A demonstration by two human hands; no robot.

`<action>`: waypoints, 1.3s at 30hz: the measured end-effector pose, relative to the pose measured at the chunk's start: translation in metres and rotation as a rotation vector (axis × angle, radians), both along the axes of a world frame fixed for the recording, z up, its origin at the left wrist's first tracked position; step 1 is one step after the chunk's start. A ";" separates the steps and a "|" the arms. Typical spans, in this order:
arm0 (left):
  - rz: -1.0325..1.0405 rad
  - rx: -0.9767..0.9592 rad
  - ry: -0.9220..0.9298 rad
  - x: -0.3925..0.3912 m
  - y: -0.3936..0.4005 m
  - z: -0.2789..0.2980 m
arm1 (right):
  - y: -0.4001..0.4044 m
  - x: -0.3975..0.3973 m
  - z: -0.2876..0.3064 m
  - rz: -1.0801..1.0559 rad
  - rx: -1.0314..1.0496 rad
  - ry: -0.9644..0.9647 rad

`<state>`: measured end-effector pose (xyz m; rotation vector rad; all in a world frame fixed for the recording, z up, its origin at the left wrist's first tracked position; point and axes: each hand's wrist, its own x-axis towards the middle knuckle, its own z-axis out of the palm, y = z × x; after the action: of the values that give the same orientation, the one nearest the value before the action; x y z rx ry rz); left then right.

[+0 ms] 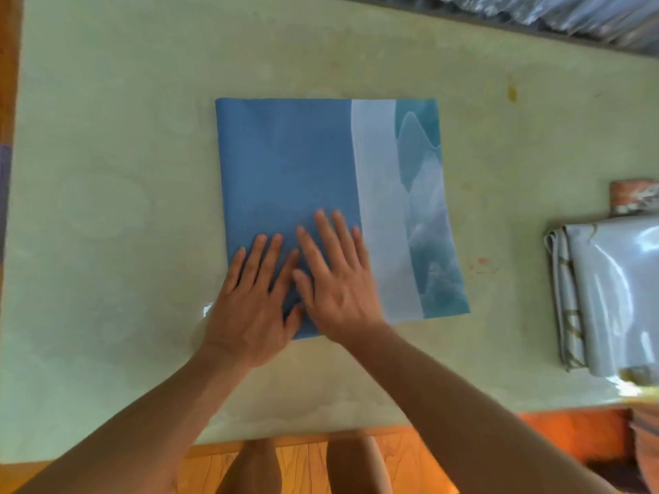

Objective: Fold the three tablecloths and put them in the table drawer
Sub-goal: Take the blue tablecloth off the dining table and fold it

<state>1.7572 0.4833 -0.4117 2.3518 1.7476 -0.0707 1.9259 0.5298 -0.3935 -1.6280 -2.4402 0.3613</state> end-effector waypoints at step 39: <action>1.323 -0.487 -0.737 -0.003 0.055 0.071 | 0.073 0.182 0.008 0.132 -0.158 -0.261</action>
<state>1.7539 0.5385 -0.3409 0.4719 2.0913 0.4432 2.1080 0.6025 -0.3854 -1.6737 -2.7871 0.3921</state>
